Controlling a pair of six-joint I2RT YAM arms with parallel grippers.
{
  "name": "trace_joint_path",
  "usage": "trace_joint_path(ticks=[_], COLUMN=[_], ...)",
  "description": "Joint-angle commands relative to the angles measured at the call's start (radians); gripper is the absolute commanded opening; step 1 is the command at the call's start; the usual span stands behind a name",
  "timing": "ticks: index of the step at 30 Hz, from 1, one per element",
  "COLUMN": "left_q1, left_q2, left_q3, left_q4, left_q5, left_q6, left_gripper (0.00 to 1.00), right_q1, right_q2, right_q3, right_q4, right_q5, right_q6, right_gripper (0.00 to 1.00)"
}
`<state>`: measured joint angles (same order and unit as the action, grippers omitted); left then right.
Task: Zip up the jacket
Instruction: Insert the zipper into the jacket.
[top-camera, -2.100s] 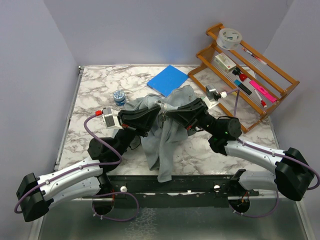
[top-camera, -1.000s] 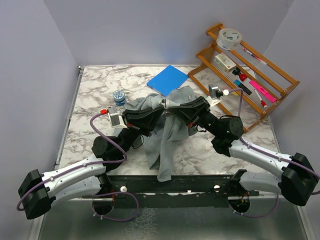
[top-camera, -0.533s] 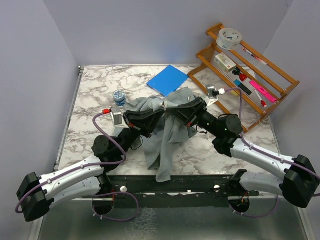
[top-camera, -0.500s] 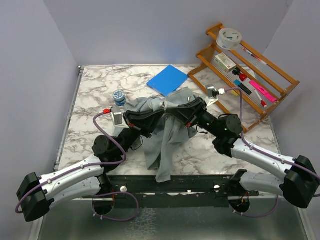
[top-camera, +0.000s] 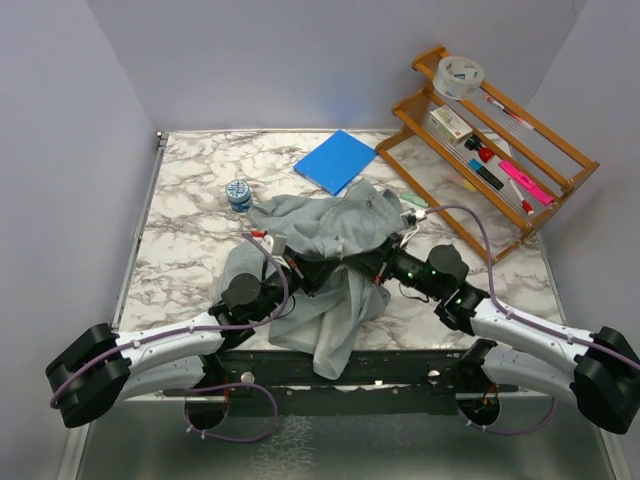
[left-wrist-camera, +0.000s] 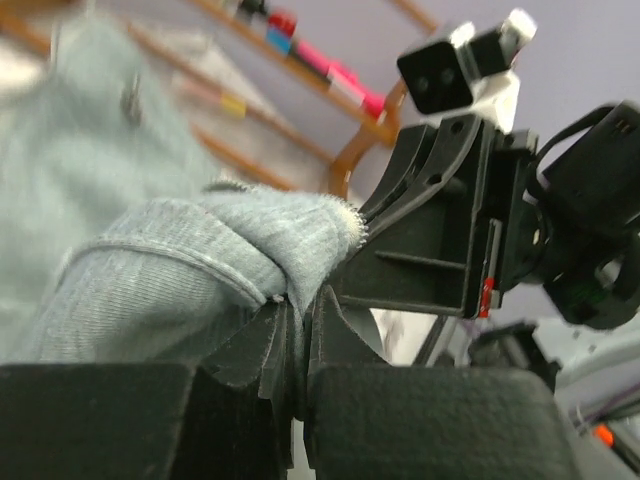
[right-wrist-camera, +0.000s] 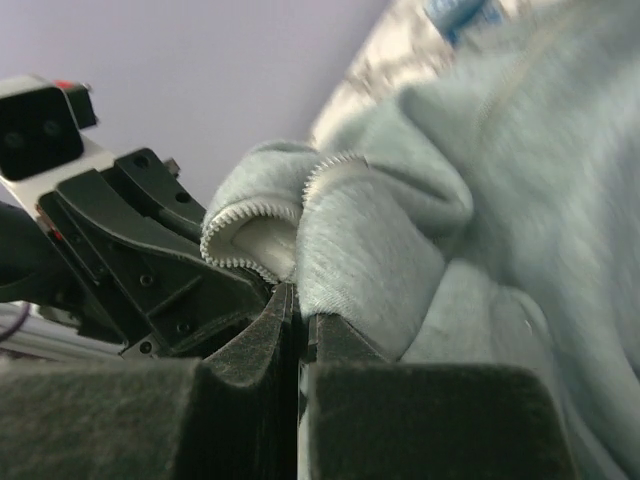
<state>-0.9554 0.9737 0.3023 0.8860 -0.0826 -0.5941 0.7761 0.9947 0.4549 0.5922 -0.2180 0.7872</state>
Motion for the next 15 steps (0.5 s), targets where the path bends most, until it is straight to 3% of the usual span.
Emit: trace_joint_path(ticks=[1,15], left_q1=[-0.055,-0.100], left_q2=[0.062,0.169], left_q3=[-0.103,-0.218], left_q4=[-0.153,-0.161], left_q5=[0.132,0.117], left_q6=[-0.118,-0.264], left_gripper=[0.00,0.00], right_q1=[0.018,0.017], right_q2=[0.004,0.093], right_q3=[-0.079,-0.199], right_q4=[0.068,0.043], right_q5=[0.006,0.048], right_q6=[0.069,0.138], right_gripper=[0.01,0.00])
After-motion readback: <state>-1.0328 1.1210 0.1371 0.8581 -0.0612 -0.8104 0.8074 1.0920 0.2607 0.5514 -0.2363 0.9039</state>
